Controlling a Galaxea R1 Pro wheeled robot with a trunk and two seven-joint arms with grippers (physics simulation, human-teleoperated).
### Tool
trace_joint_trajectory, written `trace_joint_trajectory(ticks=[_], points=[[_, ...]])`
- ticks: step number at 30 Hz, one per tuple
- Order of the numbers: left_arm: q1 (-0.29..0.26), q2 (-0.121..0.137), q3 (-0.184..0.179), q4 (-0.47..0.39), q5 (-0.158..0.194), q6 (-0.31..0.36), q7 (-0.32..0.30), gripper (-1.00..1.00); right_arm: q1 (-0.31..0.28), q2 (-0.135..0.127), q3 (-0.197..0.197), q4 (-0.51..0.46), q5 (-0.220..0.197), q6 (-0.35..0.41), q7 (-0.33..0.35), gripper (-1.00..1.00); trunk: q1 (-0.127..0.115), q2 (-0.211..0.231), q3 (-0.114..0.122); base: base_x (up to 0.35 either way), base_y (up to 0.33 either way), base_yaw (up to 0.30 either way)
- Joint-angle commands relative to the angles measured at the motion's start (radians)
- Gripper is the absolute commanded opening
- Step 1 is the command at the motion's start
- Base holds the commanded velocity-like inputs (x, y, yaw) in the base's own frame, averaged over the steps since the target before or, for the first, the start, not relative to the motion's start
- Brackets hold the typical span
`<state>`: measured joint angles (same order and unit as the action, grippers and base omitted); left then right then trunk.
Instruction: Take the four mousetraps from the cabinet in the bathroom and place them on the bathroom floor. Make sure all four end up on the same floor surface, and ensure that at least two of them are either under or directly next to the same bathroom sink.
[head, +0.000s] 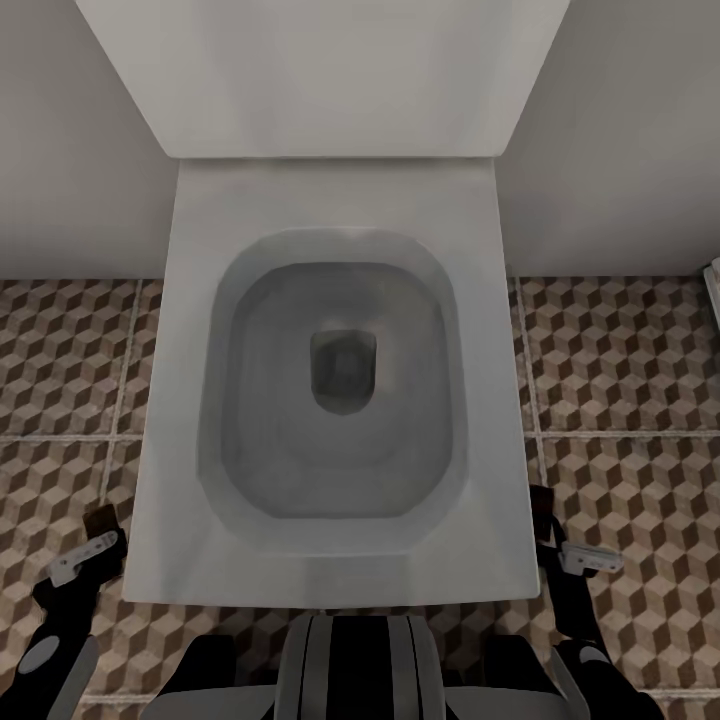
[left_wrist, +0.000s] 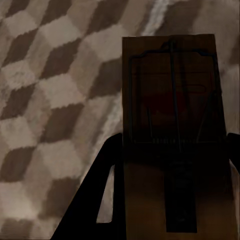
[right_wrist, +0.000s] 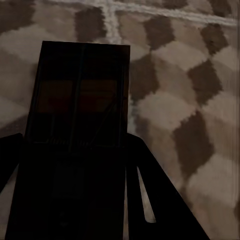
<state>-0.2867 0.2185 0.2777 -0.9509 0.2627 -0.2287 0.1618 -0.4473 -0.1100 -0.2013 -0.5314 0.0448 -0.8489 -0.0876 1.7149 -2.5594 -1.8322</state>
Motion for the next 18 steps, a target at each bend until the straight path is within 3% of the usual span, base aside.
trace_joint_trajectory(ticks=[1,7,9,10,12,18], points=[[0.000,0.000,0.001,0.000,0.006,0.013,-0.015,-1.00,0.000,-0.002,0.000,0.001,0.002,-0.003,-0.004,-1.00,0.000,0.000,0.000,0.000,0.000,0.000],[0.000,0.002,0.016,0.000,0.009,0.037,-0.037,-1.00,0.000,-0.005,0.000,0.001,0.001,-0.002,-0.004,-1.00,0.000,0.000,0.000,0.000,0.000,0.000],[0.000,-0.001,0.042,-0.003,0.013,0.038,-0.040,-1.00,-0.001,-0.005,0.000,0.001,0.001,-0.002,-0.004,-1.00,0.000,0.000,0.000,0.000,0.000,0.000],[0.000,-0.006,0.072,-0.005,0.014,0.038,-0.043,-1.00,-0.001,-0.005,0.000,0.001,0.002,-0.002,-0.004,-1.00,0.000,0.000,0.000,0.000,0.000,0.000],[0.000,-0.009,0.089,-0.006,0.013,0.038,-0.045,-1.00,-0.001,-0.005,0.000,0.001,0.002,-0.002,-0.004,-1.00,0.000,0.000,0.000,0.000,0.000,0.000],[0.000,-0.014,0.098,-0.005,0.009,0.035,-0.046,-1.00,-0.001,-0.005,0.000,0.000,0.001,-0.002,0.004,-1.00,0.000,0.000,0.000,0.000,0.000,0.000]])
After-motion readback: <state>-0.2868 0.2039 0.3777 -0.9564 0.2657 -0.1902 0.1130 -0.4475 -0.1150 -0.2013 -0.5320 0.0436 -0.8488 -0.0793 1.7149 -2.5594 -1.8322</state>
